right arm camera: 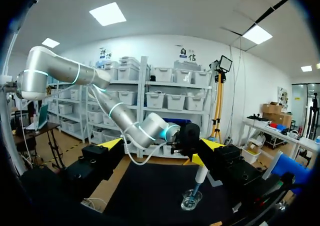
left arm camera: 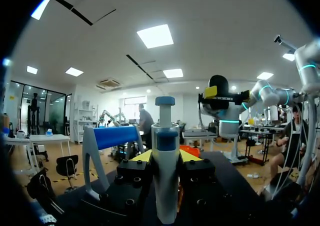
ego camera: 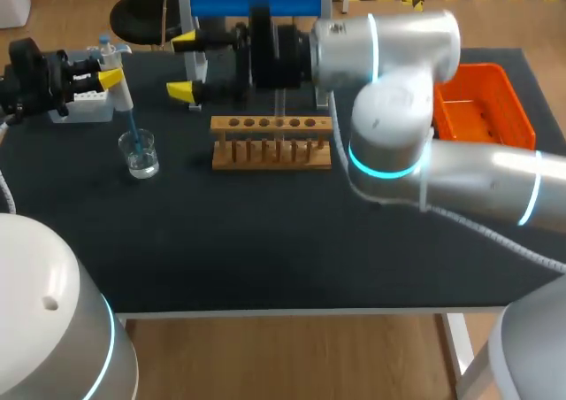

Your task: Invert the test tube, pick up the pipette, mount the tip to pipette, aspirate from beaker and dispense into the tube, eject the tip, return the pipette, and cap with the stopper.

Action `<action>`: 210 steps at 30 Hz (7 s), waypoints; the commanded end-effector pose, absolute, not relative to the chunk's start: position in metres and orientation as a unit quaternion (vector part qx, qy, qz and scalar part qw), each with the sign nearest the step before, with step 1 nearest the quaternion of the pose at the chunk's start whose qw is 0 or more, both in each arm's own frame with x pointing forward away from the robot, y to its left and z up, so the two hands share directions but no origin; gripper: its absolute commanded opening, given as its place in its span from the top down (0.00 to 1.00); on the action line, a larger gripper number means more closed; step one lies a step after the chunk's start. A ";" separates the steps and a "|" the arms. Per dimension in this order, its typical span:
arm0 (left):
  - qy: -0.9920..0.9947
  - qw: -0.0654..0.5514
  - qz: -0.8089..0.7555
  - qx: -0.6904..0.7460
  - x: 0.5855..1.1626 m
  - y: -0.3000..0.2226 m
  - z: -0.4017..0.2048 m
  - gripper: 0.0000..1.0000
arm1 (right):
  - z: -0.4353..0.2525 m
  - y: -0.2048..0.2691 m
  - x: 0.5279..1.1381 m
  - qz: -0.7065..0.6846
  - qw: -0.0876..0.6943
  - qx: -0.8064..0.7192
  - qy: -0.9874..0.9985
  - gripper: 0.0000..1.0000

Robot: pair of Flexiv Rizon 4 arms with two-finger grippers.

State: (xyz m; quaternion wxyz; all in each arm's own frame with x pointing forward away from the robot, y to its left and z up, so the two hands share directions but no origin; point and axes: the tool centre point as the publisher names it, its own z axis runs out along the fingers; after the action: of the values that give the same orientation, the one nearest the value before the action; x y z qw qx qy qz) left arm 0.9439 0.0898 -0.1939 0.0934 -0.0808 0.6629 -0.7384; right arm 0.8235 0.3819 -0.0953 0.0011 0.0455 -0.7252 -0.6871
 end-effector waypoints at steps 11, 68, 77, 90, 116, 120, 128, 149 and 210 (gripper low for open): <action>0.663 0.092 -0.739 -0.078 0.945 0.091 -0.195 1.00 | -0.075 0.413 0.861 -0.627 0.170 0.219 -0.728 0.26; 0.663 0.092 -0.739 -0.078 0.945 0.091 -0.195 1.00 | -0.109 0.511 0.932 -0.689 0.075 0.077 -0.717 1.00; 0.663 0.092 -0.739 -0.078 0.945 0.091 -0.195 1.00 | -0.115 0.518 0.936 -0.690 0.071 0.066 -0.718 1.00; 0.663 0.092 -0.739 -0.078 0.945 0.091 -0.195 1.00 | -0.122 0.522 0.938 -0.688 0.069 0.056 -0.721 1.00; 0.663 0.092 -0.739 -0.078 0.945 0.091 -0.195 1.00 | -0.137 0.520 0.940 -0.681 0.067 0.045 -0.728 1.00; 0.663 0.092 -0.739 -0.078 0.945 0.091 -0.195 1.00 | -0.144 0.519 0.938 -0.679 0.070 0.042 -0.730 1.00; 0.663 0.092 -0.739 -0.078 0.945 0.091 -0.195 1.00 | -0.159 0.516 0.933 -0.673 0.078 0.033 -0.735 1.00; 0.663 0.092 -0.739 -0.078 0.945 0.091 -0.195 1.00 | -0.140 0.514 0.933 -0.676 0.067 0.038 -0.733 1.00; 0.663 0.092 -0.739 -0.078 0.945 0.091 -0.195 1.00 | -0.147 0.158 0.928 -0.646 0.014 0.058 -0.761 0.00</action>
State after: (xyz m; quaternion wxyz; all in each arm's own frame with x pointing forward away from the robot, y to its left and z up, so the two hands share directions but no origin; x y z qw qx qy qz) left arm 0.9440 0.0900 -0.1948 0.0939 -0.0799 0.6625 -0.7388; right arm 0.9290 0.2007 -0.1418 0.0154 0.0587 -0.7648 -0.6414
